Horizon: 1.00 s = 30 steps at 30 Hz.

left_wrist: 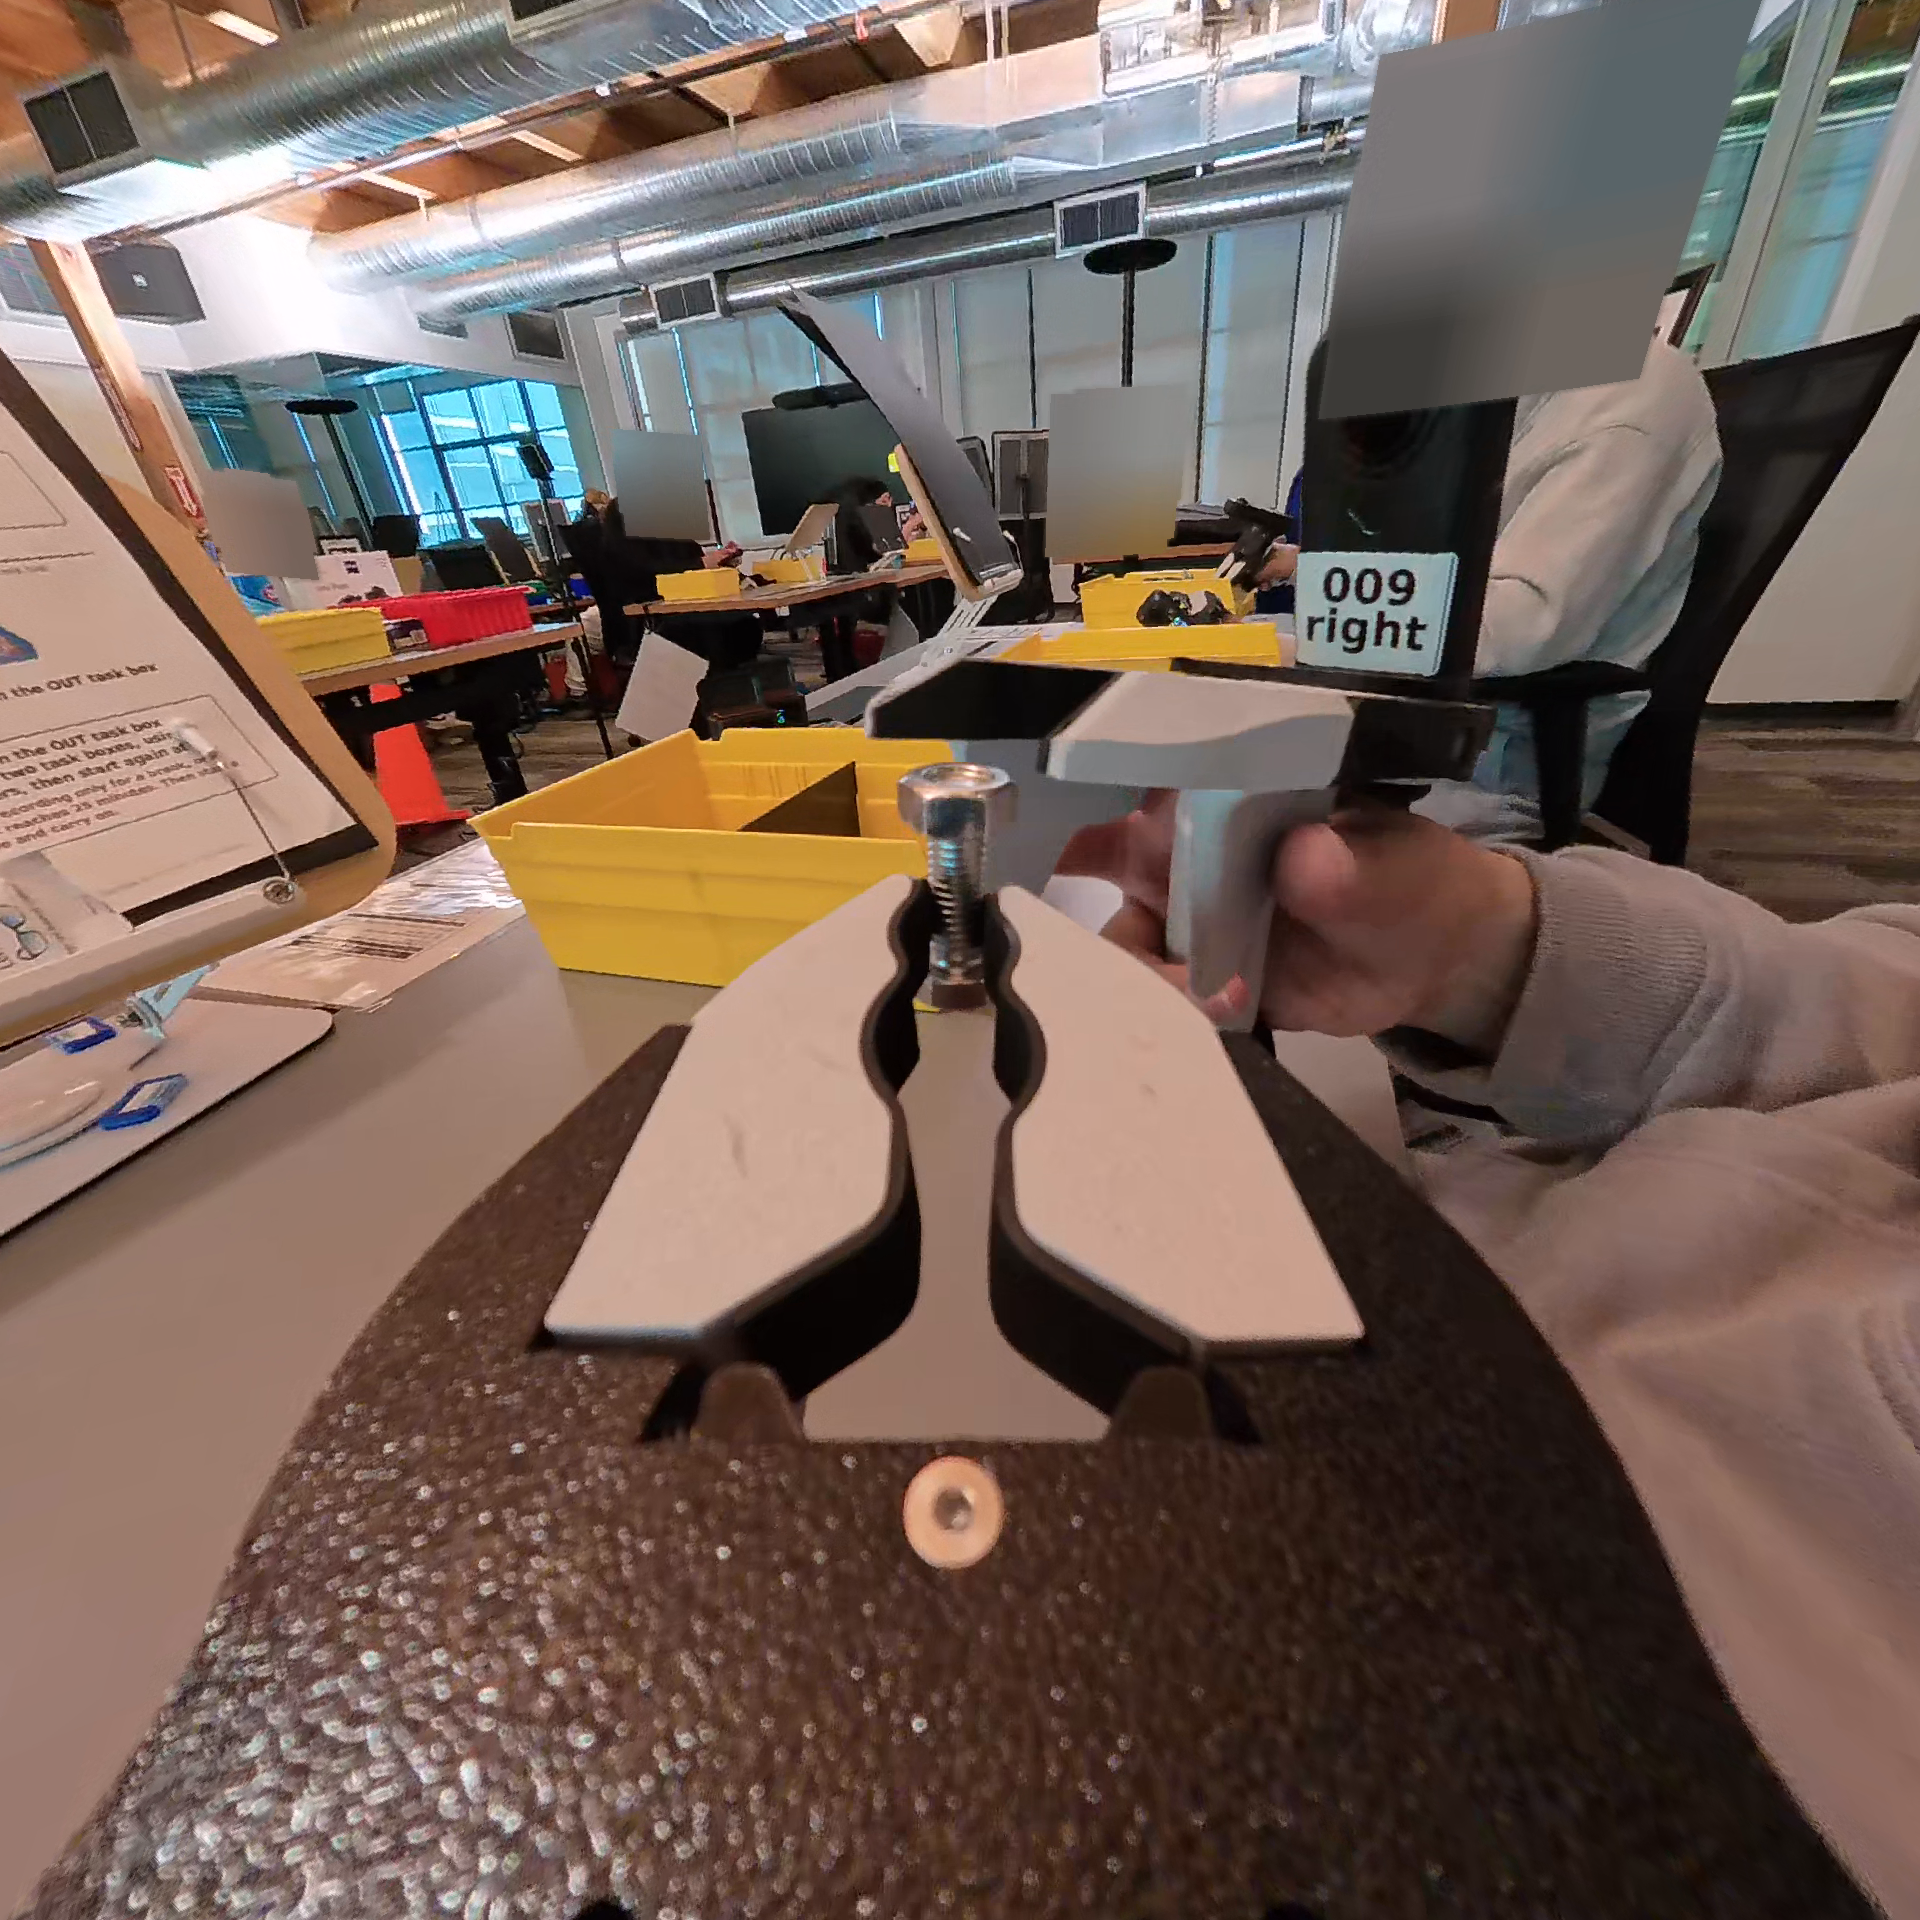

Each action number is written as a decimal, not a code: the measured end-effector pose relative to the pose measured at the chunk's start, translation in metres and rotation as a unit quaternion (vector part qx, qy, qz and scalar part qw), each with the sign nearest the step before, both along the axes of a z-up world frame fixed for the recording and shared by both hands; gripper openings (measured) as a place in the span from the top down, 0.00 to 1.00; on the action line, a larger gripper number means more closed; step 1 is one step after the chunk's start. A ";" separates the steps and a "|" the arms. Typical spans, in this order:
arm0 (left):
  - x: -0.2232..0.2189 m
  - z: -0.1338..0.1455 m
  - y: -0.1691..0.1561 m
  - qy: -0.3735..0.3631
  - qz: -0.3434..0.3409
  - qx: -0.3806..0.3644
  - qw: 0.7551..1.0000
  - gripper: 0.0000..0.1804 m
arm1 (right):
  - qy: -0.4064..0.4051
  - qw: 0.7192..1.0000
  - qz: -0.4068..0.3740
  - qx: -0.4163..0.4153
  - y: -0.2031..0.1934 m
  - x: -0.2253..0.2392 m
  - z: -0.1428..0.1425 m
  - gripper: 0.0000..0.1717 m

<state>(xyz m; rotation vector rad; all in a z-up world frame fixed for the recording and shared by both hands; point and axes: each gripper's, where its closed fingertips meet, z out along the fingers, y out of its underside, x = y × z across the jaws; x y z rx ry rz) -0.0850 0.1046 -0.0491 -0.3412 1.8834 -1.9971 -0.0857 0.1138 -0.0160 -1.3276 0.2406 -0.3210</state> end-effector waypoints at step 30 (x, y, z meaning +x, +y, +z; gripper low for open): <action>0.005 0.004 0.010 0.038 0.011 -0.056 0.998 0.95 | 0.030 0.996 -0.080 -0.004 -0.014 0.025 -0.008 0.85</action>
